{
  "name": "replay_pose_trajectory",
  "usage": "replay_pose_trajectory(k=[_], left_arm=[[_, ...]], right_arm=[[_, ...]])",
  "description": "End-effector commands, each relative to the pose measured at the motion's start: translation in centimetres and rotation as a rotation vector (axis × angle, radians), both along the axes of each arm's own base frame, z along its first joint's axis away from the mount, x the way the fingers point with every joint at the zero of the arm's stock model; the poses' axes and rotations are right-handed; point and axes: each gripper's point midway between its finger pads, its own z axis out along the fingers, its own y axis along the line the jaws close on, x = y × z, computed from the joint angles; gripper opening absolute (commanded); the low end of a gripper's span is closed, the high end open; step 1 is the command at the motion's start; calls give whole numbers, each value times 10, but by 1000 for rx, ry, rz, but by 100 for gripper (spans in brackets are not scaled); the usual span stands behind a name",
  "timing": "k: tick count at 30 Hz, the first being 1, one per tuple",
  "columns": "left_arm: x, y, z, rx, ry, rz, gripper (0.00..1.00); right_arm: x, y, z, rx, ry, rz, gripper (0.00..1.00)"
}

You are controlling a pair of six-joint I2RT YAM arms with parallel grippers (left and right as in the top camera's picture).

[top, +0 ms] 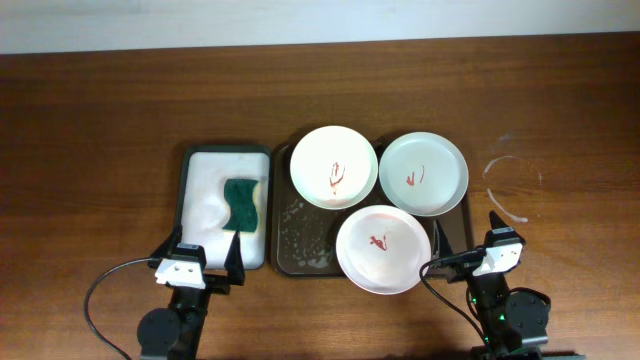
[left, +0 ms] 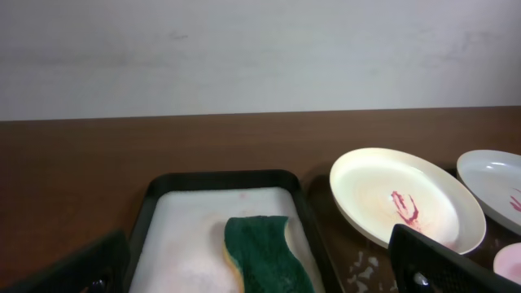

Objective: Clean dirty plates on tray and stack at the side

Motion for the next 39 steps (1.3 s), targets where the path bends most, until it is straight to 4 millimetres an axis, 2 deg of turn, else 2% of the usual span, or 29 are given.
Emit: replay_pose_trajectory(k=[1, 36, 39], left_arm=[[0, 1, -1, 22, -4, 3, 99], [0, 1, -2, 22, -3, 2, 99], [0, 1, 0, 21, -6, 2, 100]], right_arm=[[0, -1, -2, -1, 4, -8, 99], [0, 0, -2, 0, 4, -5, 99], [0, 3, 3, 21, -16, 14, 99]])
